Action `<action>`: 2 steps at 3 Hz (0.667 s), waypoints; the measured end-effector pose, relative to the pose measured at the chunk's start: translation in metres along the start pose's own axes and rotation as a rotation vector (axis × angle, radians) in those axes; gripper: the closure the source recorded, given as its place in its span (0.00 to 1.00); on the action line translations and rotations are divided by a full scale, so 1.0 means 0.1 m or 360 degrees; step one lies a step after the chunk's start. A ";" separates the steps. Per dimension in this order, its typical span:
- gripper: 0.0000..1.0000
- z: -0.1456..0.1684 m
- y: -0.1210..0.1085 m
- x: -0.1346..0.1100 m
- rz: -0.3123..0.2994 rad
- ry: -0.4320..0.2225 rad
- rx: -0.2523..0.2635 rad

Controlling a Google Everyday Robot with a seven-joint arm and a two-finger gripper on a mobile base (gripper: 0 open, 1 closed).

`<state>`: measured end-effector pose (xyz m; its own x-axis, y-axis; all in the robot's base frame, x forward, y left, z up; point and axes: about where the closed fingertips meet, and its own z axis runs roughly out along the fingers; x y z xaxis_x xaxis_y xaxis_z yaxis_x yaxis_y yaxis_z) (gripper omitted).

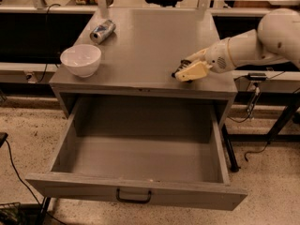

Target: Place rxbar chocolate into top drawer

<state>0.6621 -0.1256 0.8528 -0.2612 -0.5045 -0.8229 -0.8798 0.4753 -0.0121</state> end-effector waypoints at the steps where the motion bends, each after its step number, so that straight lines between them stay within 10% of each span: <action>1: 1.00 -0.32 0.31 -0.47 -0.0070 -0.0196 -0.0083; 2: 1.00 -0.58 0.54 -0.77 -0.0138 -0.0310 -0.0129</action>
Offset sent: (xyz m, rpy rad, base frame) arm -0.0796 0.0251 0.1455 0.2218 -0.1807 0.1686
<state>0.6115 -0.1028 0.9480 -0.1083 -0.3887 -0.9150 -0.9266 0.3729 -0.0487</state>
